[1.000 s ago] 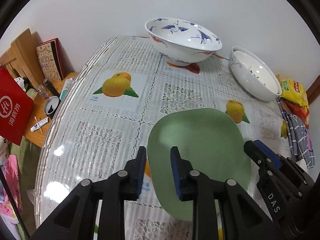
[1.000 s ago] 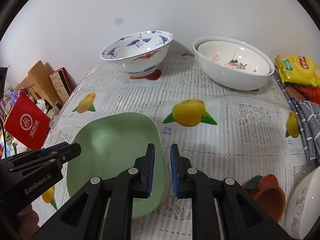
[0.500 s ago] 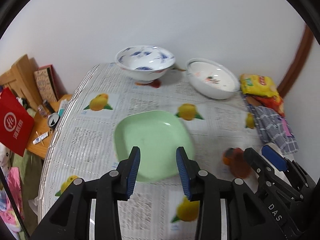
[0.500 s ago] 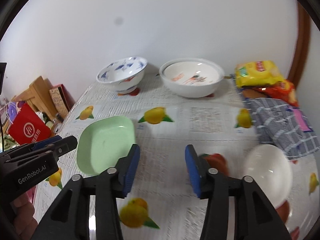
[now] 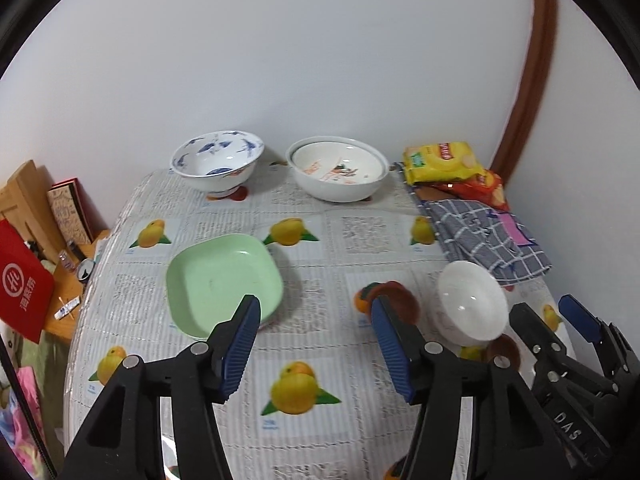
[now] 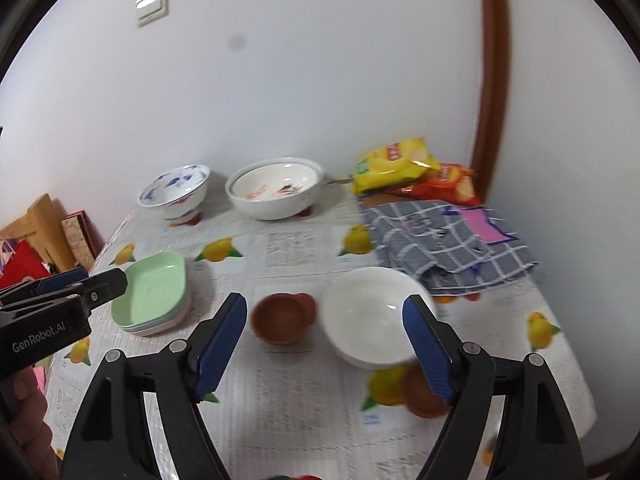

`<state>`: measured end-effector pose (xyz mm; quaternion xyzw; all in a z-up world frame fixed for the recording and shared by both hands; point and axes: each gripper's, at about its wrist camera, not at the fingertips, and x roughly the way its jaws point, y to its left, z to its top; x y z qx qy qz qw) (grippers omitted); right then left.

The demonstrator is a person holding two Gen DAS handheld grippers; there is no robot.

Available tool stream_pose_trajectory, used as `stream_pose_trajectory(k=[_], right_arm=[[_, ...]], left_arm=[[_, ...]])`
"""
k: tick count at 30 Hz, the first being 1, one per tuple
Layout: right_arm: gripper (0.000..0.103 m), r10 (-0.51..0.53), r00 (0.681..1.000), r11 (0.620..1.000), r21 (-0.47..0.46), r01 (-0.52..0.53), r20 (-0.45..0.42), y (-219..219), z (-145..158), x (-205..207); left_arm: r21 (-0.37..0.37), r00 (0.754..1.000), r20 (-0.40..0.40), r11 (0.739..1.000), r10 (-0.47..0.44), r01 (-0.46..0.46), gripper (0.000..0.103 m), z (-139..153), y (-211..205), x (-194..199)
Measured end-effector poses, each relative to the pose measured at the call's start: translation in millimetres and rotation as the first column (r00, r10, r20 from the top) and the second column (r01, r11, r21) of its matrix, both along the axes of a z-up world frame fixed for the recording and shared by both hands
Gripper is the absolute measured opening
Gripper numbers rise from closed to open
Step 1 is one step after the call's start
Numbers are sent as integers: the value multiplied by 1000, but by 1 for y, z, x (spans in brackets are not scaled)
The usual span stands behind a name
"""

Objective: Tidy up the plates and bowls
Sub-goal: 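Move both tools toward the small brown clay bowl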

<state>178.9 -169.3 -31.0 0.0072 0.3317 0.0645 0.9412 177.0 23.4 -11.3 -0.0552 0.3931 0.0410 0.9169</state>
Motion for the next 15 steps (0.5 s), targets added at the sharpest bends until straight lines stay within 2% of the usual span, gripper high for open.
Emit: stream_pose_trajectory(k=[7, 10, 15], right_arm=[[80, -121, 993, 993, 11, 121, 14, -44, 6, -12], [85, -163, 987, 987, -16, 163, -4, -57, 5, -13], [89, -195, 979, 981, -3, 195, -59, -79, -3, -14]], left_arm=[[-9, 1000, 12, 1000, -7, 7, 58, 2, -14, -3], [-6, 1000, 7, 1000, -8, 8, 58, -1, -18, -2], [-6, 1000, -4, 1000, -25, 25, 58, -9, -28, 2]])
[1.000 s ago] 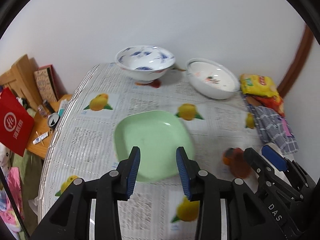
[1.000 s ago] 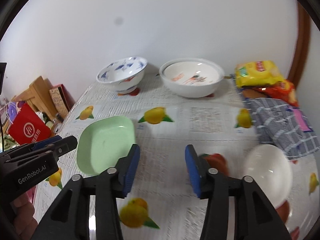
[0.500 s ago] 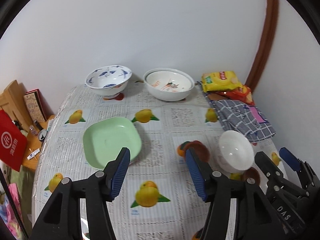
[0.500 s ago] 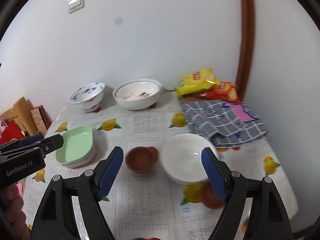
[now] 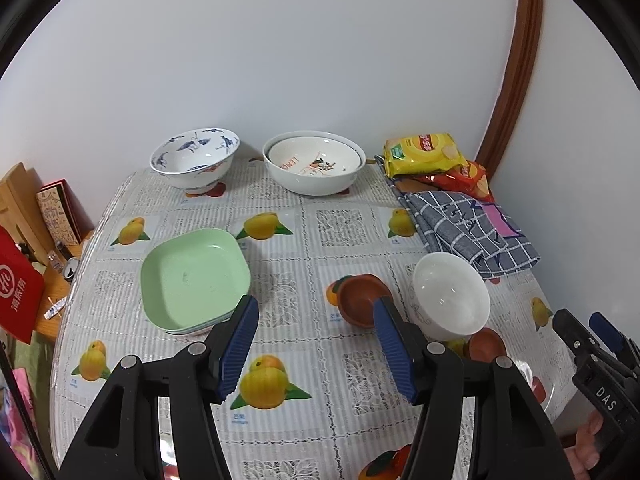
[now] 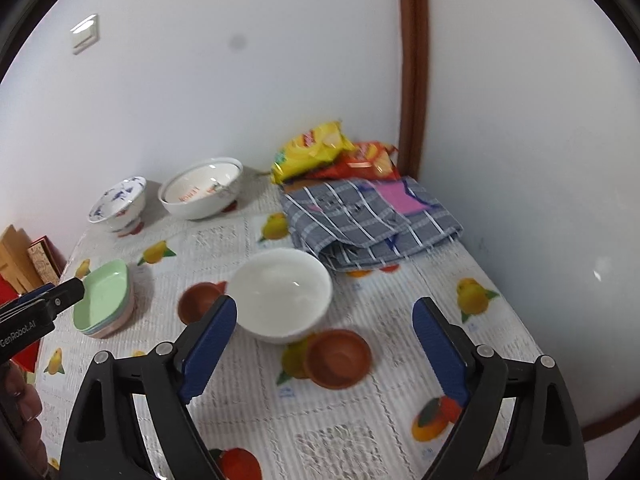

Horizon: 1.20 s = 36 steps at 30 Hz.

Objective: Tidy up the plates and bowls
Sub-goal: 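Move both tools toward the small brown clay bowl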

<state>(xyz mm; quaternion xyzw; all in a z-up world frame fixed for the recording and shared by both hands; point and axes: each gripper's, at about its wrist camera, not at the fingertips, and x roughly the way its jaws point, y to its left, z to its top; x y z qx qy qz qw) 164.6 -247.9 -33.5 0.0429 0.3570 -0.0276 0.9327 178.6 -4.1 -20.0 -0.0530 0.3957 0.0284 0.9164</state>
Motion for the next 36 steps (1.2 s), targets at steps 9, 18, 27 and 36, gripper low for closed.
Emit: stream_pose_trajectory(k=[9, 18, 27, 36], right_arm=[[89, -33, 998, 996, 79, 28, 58, -41, -20, -12], [89, -26, 998, 992, 124, 33, -55, -64, -50, -2], [85, 50, 995, 992, 116, -40, -86, -68, -64, 15], [85, 119, 991, 988, 104, -112, -65, -49, -44, 43]], left_arm=[[4, 1000, -13, 1000, -8, 8, 58, -8, -16, 7], [16, 998, -63, 1000, 11, -10, 58, -25, -28, 15], [6, 997, -55, 999, 49, -49, 58, -24, -36, 26], [7, 995, -71, 997, 74, -74, 58, -30, -30, 31]])
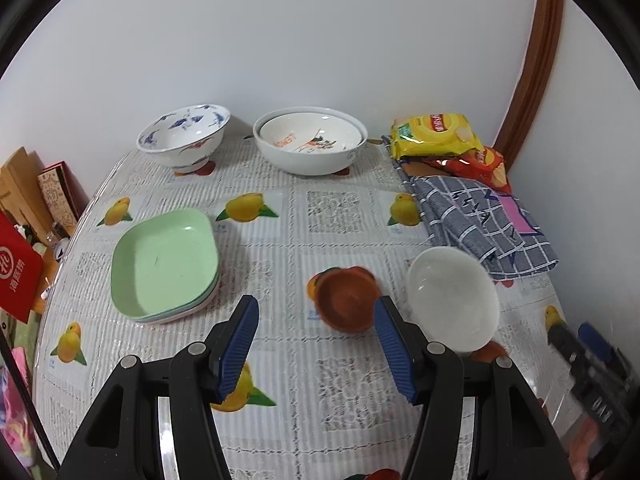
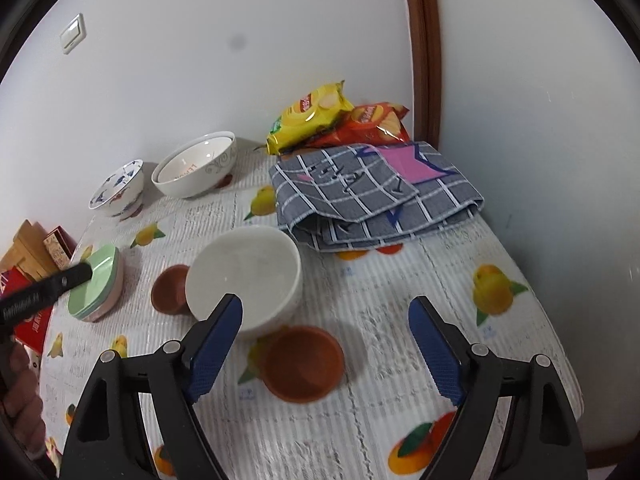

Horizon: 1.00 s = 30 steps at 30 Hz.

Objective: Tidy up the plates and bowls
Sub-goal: 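Move both tools toward the small brown clay bowl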

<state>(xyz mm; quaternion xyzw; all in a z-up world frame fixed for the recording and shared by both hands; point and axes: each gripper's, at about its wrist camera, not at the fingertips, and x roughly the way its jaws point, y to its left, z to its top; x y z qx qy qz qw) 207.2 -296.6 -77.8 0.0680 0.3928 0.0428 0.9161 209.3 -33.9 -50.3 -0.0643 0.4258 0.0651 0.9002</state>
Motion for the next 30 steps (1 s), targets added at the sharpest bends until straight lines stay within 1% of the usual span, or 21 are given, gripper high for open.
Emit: stream_pose_trajectory(k=[3, 7, 10, 13, 15, 16, 18, 20, 23, 25, 27, 30], right_arm=[[81, 9, 1000, 1000, 14, -9, 4, 11, 3, 6], [80, 15, 1000, 1000, 18, -15, -7, 29, 5, 4], [80, -8, 1000, 1000, 14, 8, -1, 40, 10, -9], [80, -64, 998, 997, 32, 64, 1, 43, 17, -30], [80, -128, 992, 991, 37, 128, -11, 40, 21, -47], [80, -164, 986, 986, 36, 164, -13, 37, 23, -56], [80, -244, 970, 969, 27, 244, -14, 32, 28, -76], [80, -298, 954, 954, 25, 299, -9, 29, 34, -90], [80, -361, 933, 932, 25, 361, -11, 27, 45, -99], [80, -366, 930, 930, 33, 367, -22, 27, 48, -100], [80, -358, 934, 932, 51, 358, -11, 26, 48, -103], [80, -382, 924, 924, 27, 382, 17, 22, 39, -111]], left_arm=[[13, 1000, -13, 1000, 11, -11, 58, -8, 10, -8], [-7, 1000, -23, 1000, 6, -6, 58, -13, 28, -17], [-7, 999, -25, 1000, -27, 27, 58, -14, 40, -23], [-23, 995, -22, 995, -94, 94, 58, -15, 49, -24], [-39, 989, -20, 989, -146, 145, 58, -15, 53, -24], [-48, 983, -8, 982, -183, 182, 58, -14, 54, -24], [-53, 975, 3, 973, -223, 223, 58, -12, 56, -25], [-51, 966, -6, 965, -257, 256, 58, -10, 57, -25], [-53, 960, -36, 960, -278, 276, 58, -8, 61, -27], [-70, 959, -25, 957, -283, 280, 58, -5, 65, -32], [-60, 958, -14, 957, -286, 285, 58, -5, 64, -36], [-48, 961, -8, 960, -276, 275, 58, -9, 62, -42]])
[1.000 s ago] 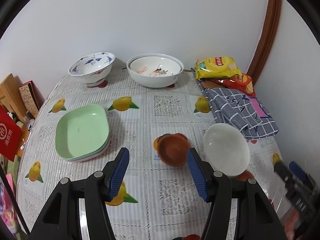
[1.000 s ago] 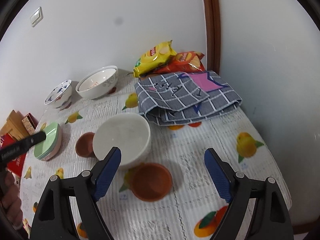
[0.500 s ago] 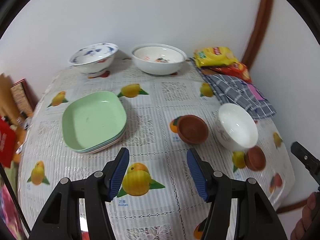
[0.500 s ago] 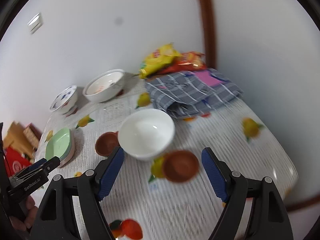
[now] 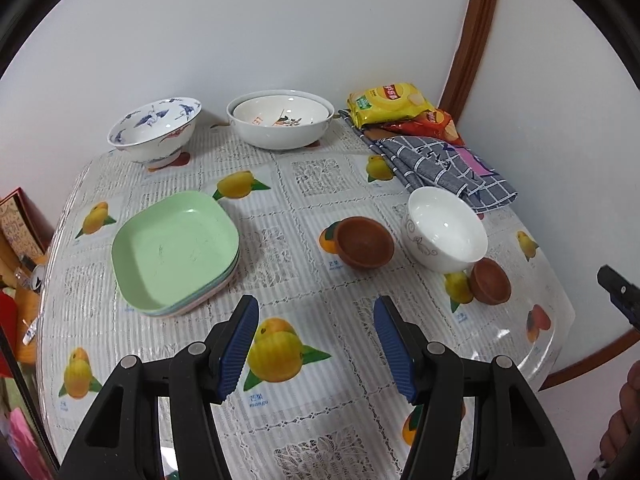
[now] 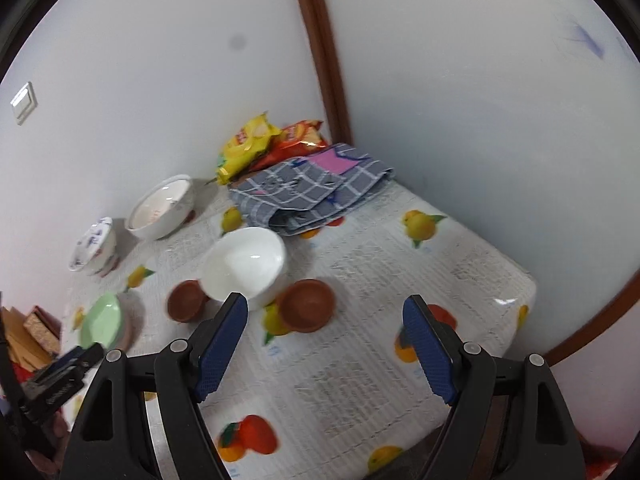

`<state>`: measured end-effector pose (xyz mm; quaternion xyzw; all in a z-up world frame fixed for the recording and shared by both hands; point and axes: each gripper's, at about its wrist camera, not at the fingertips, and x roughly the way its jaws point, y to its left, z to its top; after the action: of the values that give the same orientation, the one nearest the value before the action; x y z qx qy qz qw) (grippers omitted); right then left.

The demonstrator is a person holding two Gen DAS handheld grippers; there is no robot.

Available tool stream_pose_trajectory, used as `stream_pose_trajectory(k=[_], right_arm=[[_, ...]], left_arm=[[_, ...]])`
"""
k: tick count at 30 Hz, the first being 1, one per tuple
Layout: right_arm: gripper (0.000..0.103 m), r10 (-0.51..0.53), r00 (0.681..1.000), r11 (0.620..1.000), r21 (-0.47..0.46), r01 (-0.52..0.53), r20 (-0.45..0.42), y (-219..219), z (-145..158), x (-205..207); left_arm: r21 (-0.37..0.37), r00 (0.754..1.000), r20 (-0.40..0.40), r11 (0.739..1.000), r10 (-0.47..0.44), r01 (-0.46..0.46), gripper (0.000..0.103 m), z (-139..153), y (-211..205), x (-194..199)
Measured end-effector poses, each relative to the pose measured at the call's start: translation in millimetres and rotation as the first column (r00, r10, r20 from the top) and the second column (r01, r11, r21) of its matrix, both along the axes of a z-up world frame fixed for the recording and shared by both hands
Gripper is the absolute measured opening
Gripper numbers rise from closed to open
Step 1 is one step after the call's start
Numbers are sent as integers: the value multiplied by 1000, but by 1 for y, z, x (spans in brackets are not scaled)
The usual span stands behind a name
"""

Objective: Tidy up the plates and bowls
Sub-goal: 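Move both tools toward the small brown clay bowl, then close both grippers on the brown clay bowl rim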

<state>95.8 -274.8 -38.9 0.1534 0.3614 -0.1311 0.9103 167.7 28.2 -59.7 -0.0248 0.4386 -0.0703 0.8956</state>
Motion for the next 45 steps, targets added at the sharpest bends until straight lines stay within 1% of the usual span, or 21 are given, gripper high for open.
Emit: stream_pose_trajectory(k=[1, 4, 7, 9, 10, 11, 14, 17, 20, 23, 26, 30, 33, 35, 37, 38, 39, 43, 45], right_arm=[[80, -3, 1000, 1000, -3, 3, -3, -3, -5, -1], [80, 36, 998, 999, 31, -35, -46, -15, -23, 6], [80, 85, 994, 995, 50, -82, -69, -25, -38, 20], [80, 102, 991, 994, 52, -97, -88, -29, -48, 32], [78, 112, 989, 993, 59, -106, -97, -31, -54, 38], [75, 121, 987, 991, 71, -114, -105, -33, -60, 44], [74, 158, 979, 985, 94, -147, -128, -34, -76, 61], [72, 184, 972, 981, 87, -172, -149, -30, -89, 75], [65, 204, 962, 978, 73, -194, -179, -26, -104, 90], [64, 214, 956, 976, 81, -201, -201, -25, -118, 102], [64, 213, 955, 976, 81, -200, -205, -26, -128, 110], [62, 222, 952, 975, 79, -209, -212, -29, -136, 119], [56, 234, 946, 972, 75, -222, -224, -27, -140, 126], [49, 243, 942, 970, 81, -230, -230, -27, -143, 129], [45, 255, 939, 967, 83, -242, -232, -26, -146, 129], [44, 254, 939, 967, 74, -243, -231, -25, -147, 129], [44, 254, 940, 967, 66, -245, -228, -24, -147, 129], [44, 269, 933, 962, 21, -272, -237, -18, -148, 128], [44, 274, 934, 959, -2, -282, -230, -16, -149, 128]], left_arm=[[-13, 1000, -2, 1000, 19, -19, 58, -2, 1, -1], [-63, 998, -14, 996, 56, -57, 58, -8, 1, -3], [-70, 994, -49, 993, 94, -97, 58, -17, -6, 8], [-72, 992, -77, 992, 97, -102, 57, -22, -13, 17], [-72, 992, -85, 993, 90, -97, 57, -25, -17, 22], [-69, 992, -88, 993, 87, -94, 57, -26, -20, 26], [-34, 990, -101, 994, 98, -102, 57, -33, -30, 43], [-10, 987, -119, 994, 104, -106, 57, -41, -36, 59], [9, 985, -132, 994, 109, -108, 57, -48, -39, 75], [38, 985, -136, 994, 110, -105, 57, -56, -43, 91], [55, 982, -154, 993, 109, -101, 57, -67, -45, 106], [68, 982, -158, 994, 101, -91, 57, -75, -47, 119], [67, 982, -163, 994, 95, -85, 56, -81, -50, 127], [70, 981, -170, 994, 91, -80, 56, -85, -51, 131], [75, 978, -187, 994, 93, -81, 56, -90, -52, 135], [73, 977, -193, 994, 92, -80, 54, -93, -53, 136], [70, 976, -199, 994, 93, -80, 52, -96, -53, 138], [76, 973, -212, 994, 95, -81, 50, -104, -54, 141], [72, 974, -207, 994, 90, -77, 50, -105, -55, 142]])
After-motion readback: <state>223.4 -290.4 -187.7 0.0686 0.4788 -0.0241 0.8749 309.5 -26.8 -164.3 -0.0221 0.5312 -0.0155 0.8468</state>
